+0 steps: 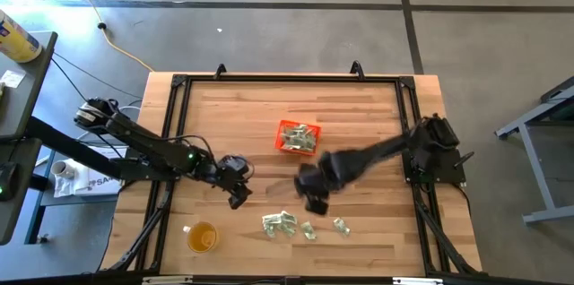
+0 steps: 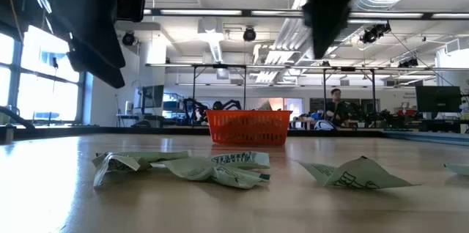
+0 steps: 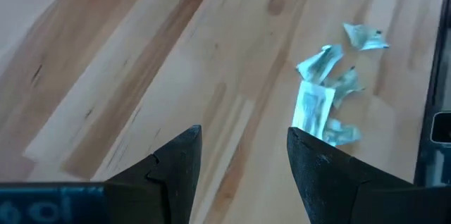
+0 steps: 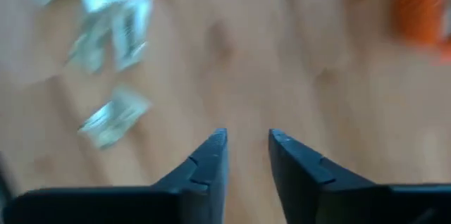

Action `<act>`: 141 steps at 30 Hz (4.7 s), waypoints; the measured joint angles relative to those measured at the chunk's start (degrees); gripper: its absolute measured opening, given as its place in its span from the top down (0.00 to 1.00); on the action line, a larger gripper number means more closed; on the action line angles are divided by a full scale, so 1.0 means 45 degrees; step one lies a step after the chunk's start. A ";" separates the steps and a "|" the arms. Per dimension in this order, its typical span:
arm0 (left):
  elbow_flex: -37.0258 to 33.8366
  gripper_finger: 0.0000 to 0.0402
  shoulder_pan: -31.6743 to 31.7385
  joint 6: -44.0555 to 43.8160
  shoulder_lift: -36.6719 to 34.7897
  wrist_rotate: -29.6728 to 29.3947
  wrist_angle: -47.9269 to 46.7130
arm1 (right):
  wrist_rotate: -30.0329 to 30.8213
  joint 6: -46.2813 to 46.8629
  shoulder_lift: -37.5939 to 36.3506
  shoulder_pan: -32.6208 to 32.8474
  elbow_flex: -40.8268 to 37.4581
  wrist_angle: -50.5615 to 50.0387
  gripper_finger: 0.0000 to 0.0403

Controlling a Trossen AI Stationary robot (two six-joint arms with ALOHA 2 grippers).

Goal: Pick and place Stevia / Truvia into bins
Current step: Put the stevia packet into the basket

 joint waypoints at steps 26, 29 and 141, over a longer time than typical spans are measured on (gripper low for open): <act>-0.0015 0.39 -0.0022 0.2768 0.0436 -0.0005 0.0440 | 0.1830 0.7057 0.0005 0.5418 -0.5035 0.4198 0.37; -0.0014 0.39 -0.0022 0.2747 0.0436 -0.0005 0.0452 | 0.1522 0.7139 0.0005 0.5418 -0.5762 0.4662 0.37; 0.6869 0.35 -0.1538 0.0751 0.8697 0.0208 -0.1883 | 0.2079 1.0569 -0.2147 0.5490 -0.6679 0.3939 0.41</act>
